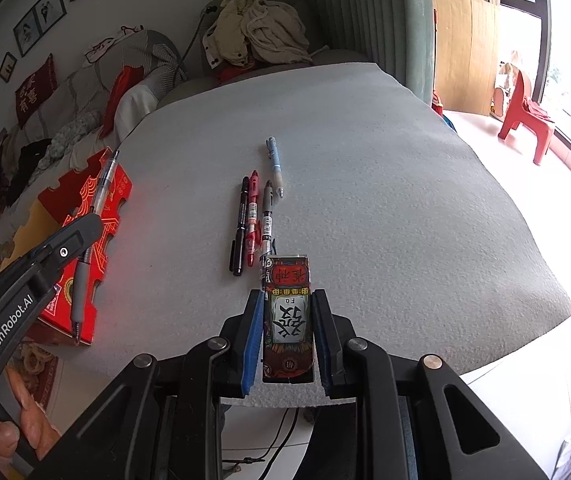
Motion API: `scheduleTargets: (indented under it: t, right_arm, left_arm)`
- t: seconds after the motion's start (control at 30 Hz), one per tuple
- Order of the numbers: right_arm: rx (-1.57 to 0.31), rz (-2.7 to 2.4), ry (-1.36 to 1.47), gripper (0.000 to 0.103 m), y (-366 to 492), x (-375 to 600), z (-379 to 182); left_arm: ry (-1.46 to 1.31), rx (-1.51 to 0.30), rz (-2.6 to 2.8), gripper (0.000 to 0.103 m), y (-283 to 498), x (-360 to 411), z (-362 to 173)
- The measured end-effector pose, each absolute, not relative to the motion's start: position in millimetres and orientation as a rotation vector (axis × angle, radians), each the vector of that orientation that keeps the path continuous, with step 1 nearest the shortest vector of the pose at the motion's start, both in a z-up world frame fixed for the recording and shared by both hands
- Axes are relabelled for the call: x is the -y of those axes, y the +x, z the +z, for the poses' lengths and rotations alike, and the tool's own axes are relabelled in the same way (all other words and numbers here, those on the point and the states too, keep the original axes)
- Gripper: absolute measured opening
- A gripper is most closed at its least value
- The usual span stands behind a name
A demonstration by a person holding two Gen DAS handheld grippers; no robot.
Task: Organize rigid objects
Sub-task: 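Carry the gel pen in the left tool while the right tool carries the small box over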
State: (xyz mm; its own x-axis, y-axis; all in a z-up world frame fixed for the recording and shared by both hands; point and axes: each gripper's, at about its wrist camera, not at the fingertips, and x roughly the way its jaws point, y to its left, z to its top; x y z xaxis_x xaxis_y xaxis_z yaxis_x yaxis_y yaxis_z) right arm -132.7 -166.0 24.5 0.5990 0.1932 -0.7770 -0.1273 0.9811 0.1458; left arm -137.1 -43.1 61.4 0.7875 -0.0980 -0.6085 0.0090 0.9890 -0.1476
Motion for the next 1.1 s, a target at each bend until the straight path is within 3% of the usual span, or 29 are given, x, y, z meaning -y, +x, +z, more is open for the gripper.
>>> scheduleTargets:
  t: [0.63, 1.1]
  right_arm:
    - [-0.866, 0.280, 0.054, 0.025, -123, 114, 53]
    - [-0.806, 0.502, 0.019, 0.025, -116, 9, 81]
  left_arm:
    - [-0.219, -0.564, 0.024, 0.011, -160, -19, 93]
    - [-0.264, -0.489, 0.193, 0.011, -186, -104, 115]
